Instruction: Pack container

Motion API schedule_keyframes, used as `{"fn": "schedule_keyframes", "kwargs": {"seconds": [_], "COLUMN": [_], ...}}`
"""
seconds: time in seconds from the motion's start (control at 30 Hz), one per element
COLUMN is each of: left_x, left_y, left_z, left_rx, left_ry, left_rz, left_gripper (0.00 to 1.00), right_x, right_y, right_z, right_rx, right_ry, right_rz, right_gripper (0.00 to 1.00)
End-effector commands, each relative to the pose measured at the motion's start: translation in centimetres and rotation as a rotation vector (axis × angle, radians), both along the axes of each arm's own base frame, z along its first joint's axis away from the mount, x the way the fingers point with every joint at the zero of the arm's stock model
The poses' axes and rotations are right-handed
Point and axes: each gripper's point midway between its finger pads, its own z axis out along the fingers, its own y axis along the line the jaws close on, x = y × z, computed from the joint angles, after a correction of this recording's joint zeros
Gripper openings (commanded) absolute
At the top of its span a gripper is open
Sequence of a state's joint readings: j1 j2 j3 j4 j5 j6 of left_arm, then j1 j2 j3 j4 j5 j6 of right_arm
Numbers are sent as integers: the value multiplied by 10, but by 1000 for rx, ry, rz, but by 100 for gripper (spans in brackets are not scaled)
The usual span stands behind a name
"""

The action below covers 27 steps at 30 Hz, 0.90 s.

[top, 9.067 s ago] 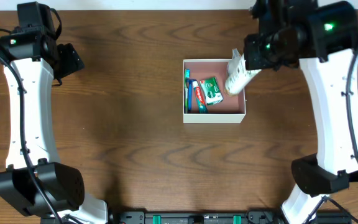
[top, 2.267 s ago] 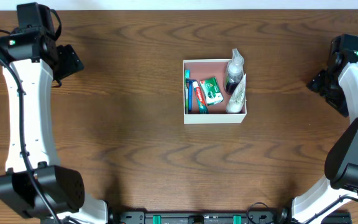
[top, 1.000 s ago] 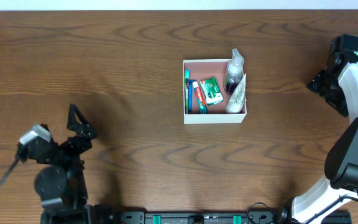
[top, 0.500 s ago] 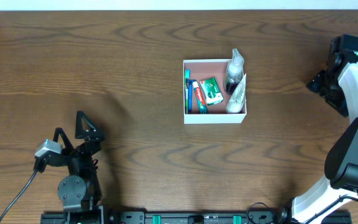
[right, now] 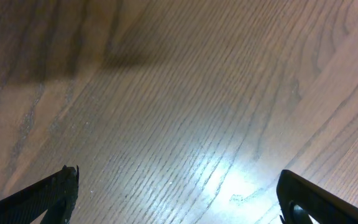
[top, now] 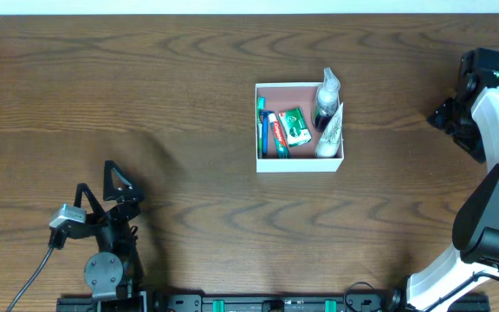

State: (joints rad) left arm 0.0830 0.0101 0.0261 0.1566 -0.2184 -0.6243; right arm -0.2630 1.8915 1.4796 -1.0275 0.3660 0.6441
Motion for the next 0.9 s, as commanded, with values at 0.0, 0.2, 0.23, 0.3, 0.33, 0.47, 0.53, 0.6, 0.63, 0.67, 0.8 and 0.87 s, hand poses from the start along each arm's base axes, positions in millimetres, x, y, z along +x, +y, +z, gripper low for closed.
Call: {"fn": "schedule_keyframes", "kwargs": {"seconds": [0.0,0.2,0.23,0.3,0.33,0.47,0.53,0.6,0.63,0.67,0.8,0.87], "left_x": [1,2,3,5,5,10,12,12,12,12,10,10], "left_y": [2,-2,-4,-9,-10,-32,-44,-51,-52,-54,-55,-54], "left_z": [-17,-30,-30,-32,-33,-36,-38,-39,-40,-42,-60,-63], "left_rx": [-2,91,125,182,198,359,455,538,570,588,577,576], "left_ry": [49,139,150,175,185,221,235,248,256,265,331,344], "left_rz": [15,-9,-21,-49,-56,-182,-245,-283,-294,-304,-330,-327], "left_gripper": [98,98,98,98,98,98,98,98,98,98,98,98], "right_x": [-2,-2,-2,-2,-2,-2,-2,-2,-2,-2,-2,-2], "right_y": [-3,-3,-3,-3,-3,-3,-3,-3,-3,-3,-3,-3], "right_z": [-3,-3,-3,-3,-3,-3,-3,-3,-3,-3,-3,-3], "right_rx": [-7,-7,-7,-7,-7,-7,-7,-7,-7,-7,-7,-7], "right_ry": [8,8,8,8,8,8,8,8,8,8,8,8], "right_rz": [-18,-18,-18,-18,-18,-18,-18,-18,-18,-18,-18,-18], "right_gripper": [99,99,99,99,99,99,99,99,99,99,99,99]}}
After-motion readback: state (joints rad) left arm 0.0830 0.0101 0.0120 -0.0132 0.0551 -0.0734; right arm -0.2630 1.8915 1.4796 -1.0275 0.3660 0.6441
